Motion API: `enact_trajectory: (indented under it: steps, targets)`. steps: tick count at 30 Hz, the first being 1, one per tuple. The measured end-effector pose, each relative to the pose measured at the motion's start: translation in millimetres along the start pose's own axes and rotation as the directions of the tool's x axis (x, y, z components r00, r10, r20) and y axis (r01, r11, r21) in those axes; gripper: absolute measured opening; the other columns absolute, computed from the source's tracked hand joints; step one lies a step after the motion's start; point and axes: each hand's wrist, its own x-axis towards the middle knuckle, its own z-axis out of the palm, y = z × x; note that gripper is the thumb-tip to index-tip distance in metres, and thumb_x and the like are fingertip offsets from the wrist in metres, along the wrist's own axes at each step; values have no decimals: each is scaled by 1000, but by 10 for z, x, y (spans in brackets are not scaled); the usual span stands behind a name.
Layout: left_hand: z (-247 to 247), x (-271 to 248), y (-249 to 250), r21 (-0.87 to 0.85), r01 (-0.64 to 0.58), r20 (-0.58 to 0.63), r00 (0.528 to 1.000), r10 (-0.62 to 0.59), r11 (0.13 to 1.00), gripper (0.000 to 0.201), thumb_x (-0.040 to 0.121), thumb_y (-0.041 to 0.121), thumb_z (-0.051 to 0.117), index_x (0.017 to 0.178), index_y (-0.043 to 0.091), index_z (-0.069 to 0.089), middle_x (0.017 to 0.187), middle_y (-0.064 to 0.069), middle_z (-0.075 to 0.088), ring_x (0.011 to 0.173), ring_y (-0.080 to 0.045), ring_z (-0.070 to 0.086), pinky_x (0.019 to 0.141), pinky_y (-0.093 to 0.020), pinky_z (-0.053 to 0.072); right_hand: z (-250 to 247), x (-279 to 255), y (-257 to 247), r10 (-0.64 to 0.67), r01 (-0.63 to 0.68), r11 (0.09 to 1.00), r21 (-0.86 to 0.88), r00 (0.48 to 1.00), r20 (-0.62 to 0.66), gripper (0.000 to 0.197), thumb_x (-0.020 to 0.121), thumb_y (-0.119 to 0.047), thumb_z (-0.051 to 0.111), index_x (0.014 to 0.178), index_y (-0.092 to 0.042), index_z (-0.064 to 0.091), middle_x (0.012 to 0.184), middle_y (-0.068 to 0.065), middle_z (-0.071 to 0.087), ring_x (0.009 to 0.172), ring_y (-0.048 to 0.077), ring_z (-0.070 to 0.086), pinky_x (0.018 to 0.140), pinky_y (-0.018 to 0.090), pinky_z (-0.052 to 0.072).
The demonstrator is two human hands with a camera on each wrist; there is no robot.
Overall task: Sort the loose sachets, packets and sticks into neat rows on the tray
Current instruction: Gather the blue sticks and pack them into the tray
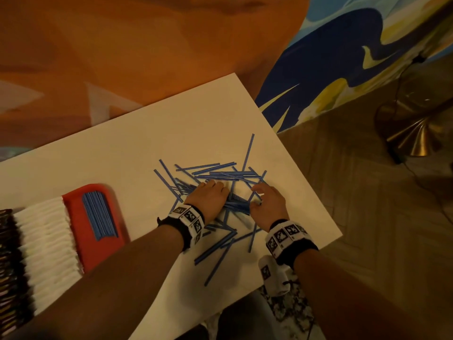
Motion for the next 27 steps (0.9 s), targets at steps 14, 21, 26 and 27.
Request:
enact_trajectory:
  steps: [14, 21, 26, 27]
  targets:
    - [-88, -333, -250, -168, 1, 39, 999, 6, 986, 44, 103, 28, 41, 140, 5, 33, 137, -14, 41, 110, -31, 53, 86, -39, 45, 30, -13, -101, 55, -31, 982, 185, 990, -127, 37, 86, 4, 56, 114, -19, 59, 113, -1, 58, 105, 17, 54, 92, 29, 44]
    - [-62, -460, -318, -352, 32, -31, 998, -46, 936, 39, 99, 17, 46, 136, 14, 36, 120, -11, 59, 98, -30, 59, 74, -33, 44, 47, 12, -222, 160, -76, 875, 478, 977, -138, 30, 90, -2, 54, 108, -25, 59, 115, 5, 61, 100, 26, 59, 92, 41, 50]
    - [-68, -495, -292, -395, 24, -54, 997, -50, 918, 35, 99, 18, 46, 132, 11, 38, 116, -13, 60, 97, -33, 59, 77, -35, 44, 32, 123, -487, 235, -197, 786, 586, 972, 11, 9, 96, -36, 57, 90, -29, 59, 101, -2, 61, 108, 29, 57, 99, 51, 48]
    - [-71, -504, -285, -410, 23, -63, 997, -54, 912, 34, 99, 17, 46, 132, 10, 38, 116, -14, 60, 96, -33, 58, 77, -36, 45, 34, 143, -529, 248, -231, 774, 589, 967, 54, 18, 95, -45, 57, 93, -27, 58, 102, -2, 60, 108, 29, 56, 97, 52, 49]
